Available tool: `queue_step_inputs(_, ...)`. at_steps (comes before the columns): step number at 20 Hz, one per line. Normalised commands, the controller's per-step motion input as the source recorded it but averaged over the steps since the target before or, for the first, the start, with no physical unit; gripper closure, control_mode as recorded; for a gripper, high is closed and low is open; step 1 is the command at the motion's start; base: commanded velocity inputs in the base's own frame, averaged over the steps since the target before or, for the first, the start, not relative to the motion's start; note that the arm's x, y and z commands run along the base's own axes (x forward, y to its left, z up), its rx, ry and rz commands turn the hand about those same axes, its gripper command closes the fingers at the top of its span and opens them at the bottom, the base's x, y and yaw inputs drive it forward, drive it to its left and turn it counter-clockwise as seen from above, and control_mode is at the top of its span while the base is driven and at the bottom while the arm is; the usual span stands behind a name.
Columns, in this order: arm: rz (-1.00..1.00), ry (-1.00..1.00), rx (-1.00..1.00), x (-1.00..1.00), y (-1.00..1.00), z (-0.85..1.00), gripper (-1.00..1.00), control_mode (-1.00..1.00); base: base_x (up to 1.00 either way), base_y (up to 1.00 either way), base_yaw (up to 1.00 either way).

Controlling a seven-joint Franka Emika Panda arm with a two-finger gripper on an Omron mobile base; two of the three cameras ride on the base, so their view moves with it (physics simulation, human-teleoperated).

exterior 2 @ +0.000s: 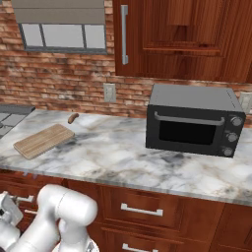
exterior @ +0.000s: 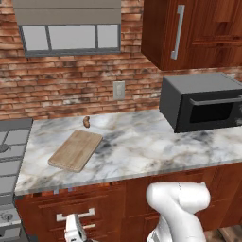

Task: Open the drawer on the left and place the cutting tools on the cutting board.

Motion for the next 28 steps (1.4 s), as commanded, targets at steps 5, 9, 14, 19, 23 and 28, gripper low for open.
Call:
queue_step_inputs(5, 0.02, 0.00, 0.00, -1.00, -0.25, -0.03, 1.00, -1.00, 0.00, 0.00, 0.00)
queue_step_inputs(9, 0.03, 0.00, 0.00, -1.00, -0.27, -0.05, 1.00, -1.00, 0.00, 0.00, 0.00)
queue_step_inputs(14, 0.04, 0.00, 0.00, -1.00, -0.24, -0.06, 1.00, -1.00, 0.00, 0.00, 0.00)
queue_step_inputs(19, 0.04, 0.00, 0.00, -1.00, -0.21, -0.05, -1.00, -1.00, 0.00, 0.00, 0.00)
queue_step_inputs(23, 0.02, 0.00, 0.00, -0.93, -0.22, 0.00, -1.00, -1.00, 0.00, 0.00, 0.00)
queue_step_inputs(28, 0.00, 0.07, -0.02, -0.56, 0.02, 0.35, -1.00, -1.00, 0.00, 0.00, 0.00)
